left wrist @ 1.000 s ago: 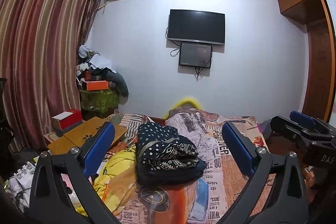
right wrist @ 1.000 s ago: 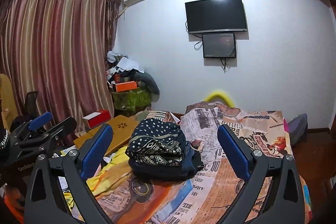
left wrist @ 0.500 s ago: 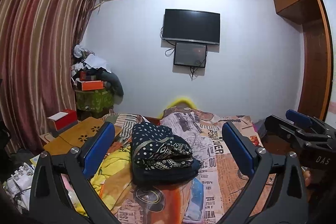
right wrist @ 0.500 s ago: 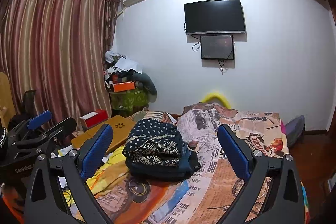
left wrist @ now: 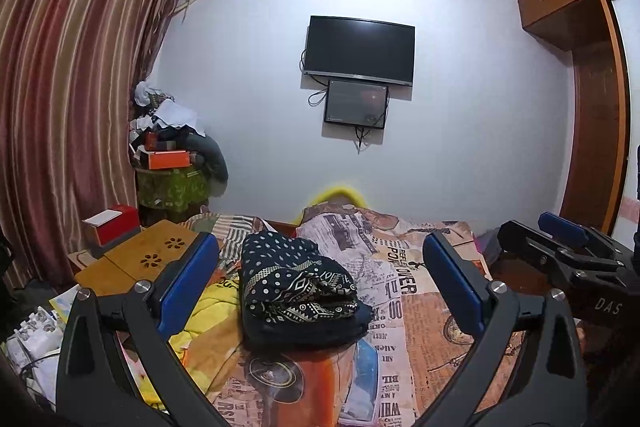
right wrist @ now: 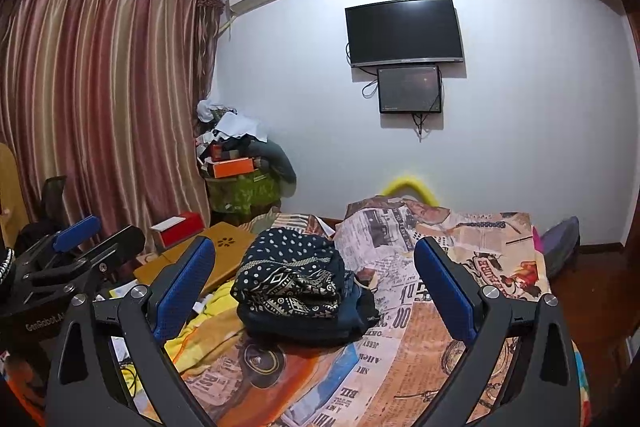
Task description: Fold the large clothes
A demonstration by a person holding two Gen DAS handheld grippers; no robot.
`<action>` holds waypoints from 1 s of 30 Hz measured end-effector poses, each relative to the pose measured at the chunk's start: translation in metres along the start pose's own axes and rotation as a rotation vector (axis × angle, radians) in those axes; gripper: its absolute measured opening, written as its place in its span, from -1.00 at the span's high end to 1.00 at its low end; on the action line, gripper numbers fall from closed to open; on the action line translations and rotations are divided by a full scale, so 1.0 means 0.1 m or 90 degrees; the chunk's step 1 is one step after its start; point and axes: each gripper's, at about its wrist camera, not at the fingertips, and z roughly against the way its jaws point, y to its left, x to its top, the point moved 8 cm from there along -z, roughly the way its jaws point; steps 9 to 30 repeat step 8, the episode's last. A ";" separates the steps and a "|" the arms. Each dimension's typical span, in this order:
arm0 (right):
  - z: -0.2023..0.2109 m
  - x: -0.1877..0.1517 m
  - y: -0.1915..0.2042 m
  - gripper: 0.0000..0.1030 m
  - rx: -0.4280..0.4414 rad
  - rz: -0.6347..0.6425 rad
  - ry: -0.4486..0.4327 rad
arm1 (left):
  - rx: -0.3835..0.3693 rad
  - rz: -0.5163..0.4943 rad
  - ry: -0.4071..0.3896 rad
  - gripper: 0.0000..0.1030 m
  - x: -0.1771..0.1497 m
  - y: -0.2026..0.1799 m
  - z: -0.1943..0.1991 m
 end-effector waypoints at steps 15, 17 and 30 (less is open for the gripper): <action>-0.02 -0.03 0.00 -0.92 0.002 -0.003 0.008 | 0.000 0.000 0.004 -0.99 -0.02 0.01 -0.02; -0.02 -0.03 0.00 -0.92 0.002 -0.003 0.008 | 0.000 0.000 0.004 -0.99 -0.02 0.01 -0.02; -0.02 -0.03 0.00 -0.92 0.002 -0.003 0.008 | 0.000 0.000 0.004 -0.99 -0.02 0.01 -0.02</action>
